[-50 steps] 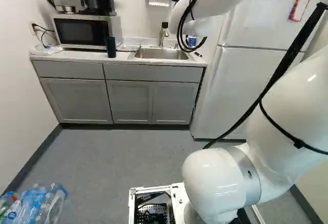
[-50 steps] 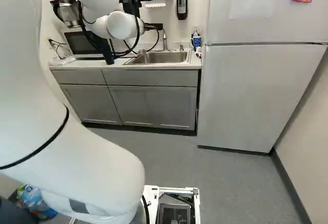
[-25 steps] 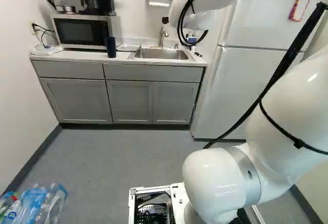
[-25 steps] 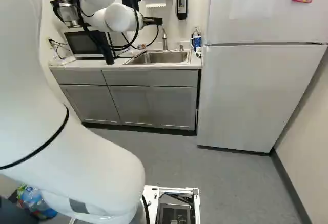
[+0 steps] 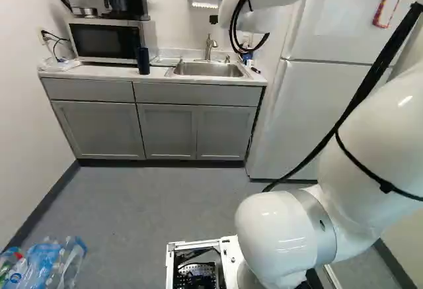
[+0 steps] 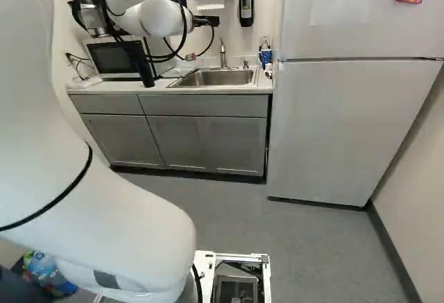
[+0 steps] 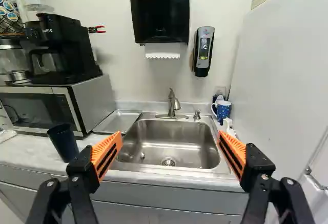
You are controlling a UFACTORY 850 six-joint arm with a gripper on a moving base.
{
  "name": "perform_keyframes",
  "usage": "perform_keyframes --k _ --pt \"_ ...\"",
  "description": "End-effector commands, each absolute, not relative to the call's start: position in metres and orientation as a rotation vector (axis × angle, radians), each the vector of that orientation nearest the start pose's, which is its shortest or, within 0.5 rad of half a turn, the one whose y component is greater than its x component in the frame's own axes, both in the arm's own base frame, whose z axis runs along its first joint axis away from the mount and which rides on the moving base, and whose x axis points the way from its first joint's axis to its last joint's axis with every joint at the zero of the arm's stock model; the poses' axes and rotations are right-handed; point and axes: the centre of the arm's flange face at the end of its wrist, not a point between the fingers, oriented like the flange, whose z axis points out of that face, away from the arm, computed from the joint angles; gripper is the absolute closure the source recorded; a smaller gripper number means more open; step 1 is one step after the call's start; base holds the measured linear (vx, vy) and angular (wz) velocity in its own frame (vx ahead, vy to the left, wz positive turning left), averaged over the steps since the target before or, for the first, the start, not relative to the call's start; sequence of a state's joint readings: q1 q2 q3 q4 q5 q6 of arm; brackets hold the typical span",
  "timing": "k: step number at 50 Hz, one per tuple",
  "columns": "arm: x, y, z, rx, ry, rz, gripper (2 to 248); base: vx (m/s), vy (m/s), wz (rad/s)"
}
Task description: Rinse the cup and place it in the tray
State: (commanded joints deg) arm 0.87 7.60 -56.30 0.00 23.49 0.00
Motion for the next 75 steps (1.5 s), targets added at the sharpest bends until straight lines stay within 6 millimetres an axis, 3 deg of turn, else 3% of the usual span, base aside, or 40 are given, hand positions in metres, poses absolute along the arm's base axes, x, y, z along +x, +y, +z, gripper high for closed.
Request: perform_keyframes --k 42,75 --pt "0.4868 0.0074 0.6938 -2.264 -0.017 -2.163 3 0.026 0.001 0.015" --pt "0.4868 0.0074 0.6938 -2.264 -0.017 -2.163 3 0.148 -0.081 0.004"
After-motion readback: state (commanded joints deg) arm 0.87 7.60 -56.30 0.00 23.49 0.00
